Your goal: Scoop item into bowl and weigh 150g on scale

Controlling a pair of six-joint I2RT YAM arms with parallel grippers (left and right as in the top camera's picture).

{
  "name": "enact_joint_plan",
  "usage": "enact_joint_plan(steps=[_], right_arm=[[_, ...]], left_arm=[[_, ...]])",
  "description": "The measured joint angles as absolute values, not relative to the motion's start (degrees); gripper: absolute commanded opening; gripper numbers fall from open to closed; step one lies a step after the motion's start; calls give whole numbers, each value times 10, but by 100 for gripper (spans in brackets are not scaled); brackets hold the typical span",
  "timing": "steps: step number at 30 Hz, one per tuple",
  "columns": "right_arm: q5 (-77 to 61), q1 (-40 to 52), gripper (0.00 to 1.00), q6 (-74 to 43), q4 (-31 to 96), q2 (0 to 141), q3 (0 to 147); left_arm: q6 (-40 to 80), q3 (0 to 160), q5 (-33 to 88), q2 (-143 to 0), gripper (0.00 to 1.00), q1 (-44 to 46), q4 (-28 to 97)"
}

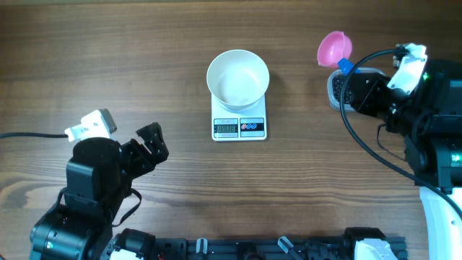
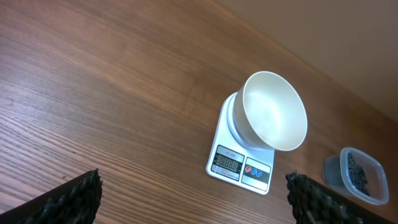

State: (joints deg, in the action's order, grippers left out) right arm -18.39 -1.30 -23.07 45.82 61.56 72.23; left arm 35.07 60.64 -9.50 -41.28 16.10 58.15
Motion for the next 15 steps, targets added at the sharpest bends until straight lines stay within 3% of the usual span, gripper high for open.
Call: enact_joint_plan(steps=[15], right_arm=[[-98,-13,4,-249,380,616,723]], left_arm=[[351,606,-85,-536,100,161,607]])
